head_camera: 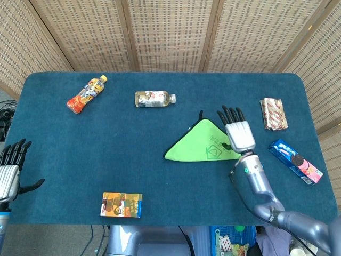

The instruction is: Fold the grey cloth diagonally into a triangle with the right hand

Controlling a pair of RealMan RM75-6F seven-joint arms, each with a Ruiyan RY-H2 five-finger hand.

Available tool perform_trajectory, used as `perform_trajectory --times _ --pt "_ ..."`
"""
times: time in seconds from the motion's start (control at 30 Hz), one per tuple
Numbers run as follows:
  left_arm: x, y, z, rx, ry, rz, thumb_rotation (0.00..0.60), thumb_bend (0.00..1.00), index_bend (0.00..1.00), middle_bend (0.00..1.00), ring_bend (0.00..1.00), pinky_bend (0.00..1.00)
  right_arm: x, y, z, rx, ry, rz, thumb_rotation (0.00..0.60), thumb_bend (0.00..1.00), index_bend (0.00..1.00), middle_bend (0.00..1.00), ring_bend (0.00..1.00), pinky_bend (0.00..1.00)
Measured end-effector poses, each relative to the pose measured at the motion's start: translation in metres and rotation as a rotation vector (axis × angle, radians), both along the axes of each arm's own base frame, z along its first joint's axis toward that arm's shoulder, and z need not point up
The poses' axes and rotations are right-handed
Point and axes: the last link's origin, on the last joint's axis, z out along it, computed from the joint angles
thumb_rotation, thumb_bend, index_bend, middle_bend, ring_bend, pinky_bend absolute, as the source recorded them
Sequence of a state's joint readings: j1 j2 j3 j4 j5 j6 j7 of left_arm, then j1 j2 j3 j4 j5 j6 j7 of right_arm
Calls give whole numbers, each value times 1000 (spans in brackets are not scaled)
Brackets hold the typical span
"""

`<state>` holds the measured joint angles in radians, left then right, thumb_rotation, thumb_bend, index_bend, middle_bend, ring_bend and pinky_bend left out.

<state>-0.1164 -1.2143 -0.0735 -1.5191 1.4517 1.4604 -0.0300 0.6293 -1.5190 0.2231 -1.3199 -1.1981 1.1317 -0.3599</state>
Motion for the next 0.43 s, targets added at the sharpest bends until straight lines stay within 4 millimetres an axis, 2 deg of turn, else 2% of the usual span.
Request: perform_trajectory --times 0.17,0.27,0.43 --pt "1 -1 -2 -12 -1 -7 600 152 0 0 0 0 -37 58 37 -79 13 -27 600 115 13 0 0 0" --pt "3 -2 -2 -13 0 -15 600 152 0 0 0 0 -55 89 52 -103 24 -41 600 89 13 0 0 0" --pt "6 -5 -1 -4 4 -24 600 152 0 0 0 0 -77 129 67 -110 42 -74 600 66 13 0 0 0"
